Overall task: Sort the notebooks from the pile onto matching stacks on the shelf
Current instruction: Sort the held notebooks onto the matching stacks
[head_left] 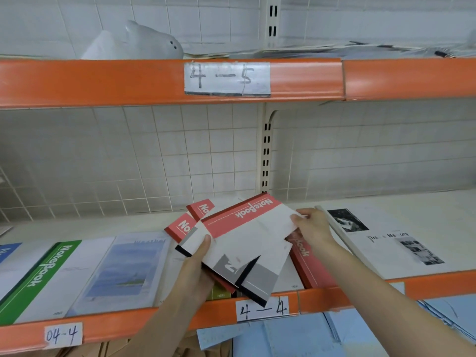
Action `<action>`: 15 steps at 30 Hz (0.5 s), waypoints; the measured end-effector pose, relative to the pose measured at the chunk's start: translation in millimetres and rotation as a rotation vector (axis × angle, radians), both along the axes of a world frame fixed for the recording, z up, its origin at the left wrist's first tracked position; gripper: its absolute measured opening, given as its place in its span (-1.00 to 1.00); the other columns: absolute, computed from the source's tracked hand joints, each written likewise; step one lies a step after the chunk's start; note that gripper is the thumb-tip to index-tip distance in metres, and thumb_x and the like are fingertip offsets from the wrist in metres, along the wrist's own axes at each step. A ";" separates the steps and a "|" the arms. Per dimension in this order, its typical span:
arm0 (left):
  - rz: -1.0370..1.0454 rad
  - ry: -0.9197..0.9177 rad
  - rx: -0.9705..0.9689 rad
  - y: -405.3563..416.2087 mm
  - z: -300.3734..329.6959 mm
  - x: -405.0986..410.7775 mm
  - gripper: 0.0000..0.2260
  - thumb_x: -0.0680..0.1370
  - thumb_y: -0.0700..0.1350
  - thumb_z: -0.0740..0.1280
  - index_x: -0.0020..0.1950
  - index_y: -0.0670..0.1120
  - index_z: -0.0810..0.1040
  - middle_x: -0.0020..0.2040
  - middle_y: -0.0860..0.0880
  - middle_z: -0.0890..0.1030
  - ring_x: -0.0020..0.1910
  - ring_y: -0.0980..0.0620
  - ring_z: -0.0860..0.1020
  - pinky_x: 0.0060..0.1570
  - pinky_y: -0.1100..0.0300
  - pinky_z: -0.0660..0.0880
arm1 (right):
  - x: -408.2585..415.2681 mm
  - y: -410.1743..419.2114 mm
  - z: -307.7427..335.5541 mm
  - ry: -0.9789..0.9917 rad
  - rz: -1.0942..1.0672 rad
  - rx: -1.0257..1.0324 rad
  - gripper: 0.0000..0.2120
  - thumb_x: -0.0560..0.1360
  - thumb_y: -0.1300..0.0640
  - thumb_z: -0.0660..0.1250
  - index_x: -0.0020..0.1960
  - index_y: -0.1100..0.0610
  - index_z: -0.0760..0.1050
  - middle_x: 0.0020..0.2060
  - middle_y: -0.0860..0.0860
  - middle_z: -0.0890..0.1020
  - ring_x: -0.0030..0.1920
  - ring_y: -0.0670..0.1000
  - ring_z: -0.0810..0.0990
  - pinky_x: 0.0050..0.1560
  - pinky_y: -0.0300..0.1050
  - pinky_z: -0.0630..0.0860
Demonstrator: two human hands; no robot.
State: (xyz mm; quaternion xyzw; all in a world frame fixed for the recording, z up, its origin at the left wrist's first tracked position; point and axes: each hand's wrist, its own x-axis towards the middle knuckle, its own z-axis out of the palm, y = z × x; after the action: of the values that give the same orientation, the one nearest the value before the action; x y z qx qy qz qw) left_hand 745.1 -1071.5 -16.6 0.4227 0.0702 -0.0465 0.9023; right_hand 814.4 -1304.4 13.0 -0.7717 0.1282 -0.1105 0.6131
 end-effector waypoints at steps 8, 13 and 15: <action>0.060 0.056 -0.021 -0.2 -2.4 2.3 -0.74 0.52 -0.17 0.34 0.21 -0.06 0.51 0.09 -0.15 0.67 0.08 -0.16 0.61 0.05 -0.13 0.52 | -16.4 -11.4 17.1 0.002 0.196 0.871 -0.80 0.58 0.25 0.23 0.14 0.35 0.45 0.00 0.15 0.65 -0.03 0.04 0.63 -0.01 -0.11 0.56; 0.054 0.040 0.024 -2.2 -0.4 0.2 -0.81 0.54 -0.18 0.32 0.15 -0.04 0.53 0.06 -0.14 0.67 0.07 -0.15 0.61 0.05 -0.11 0.51 | -15.4 2.2 -1.6 0.021 0.172 0.425 -0.67 0.48 0.50 0.21 0.23 0.35 0.42 0.06 0.20 0.62 0.05 0.17 0.61 0.08 0.09 0.55; 0.042 0.032 0.023 -1.6 -0.4 -0.1 -0.79 0.55 -0.18 0.31 0.18 -0.04 0.52 0.08 -0.15 0.66 0.06 -0.16 0.62 0.05 -0.13 0.51 | -10.4 -9.5 -3.2 -0.026 0.021 0.438 -0.68 0.48 0.48 0.21 0.22 0.35 0.43 0.05 0.21 0.62 0.06 0.20 0.60 0.05 0.06 0.52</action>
State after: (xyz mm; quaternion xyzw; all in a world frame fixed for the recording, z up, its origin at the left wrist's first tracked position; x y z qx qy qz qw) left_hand 745.1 -1073.1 -17.1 0.4309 0.0940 -0.0333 0.8969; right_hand 803.9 -1313.9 9.8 -0.6199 0.1332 -0.0839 0.7687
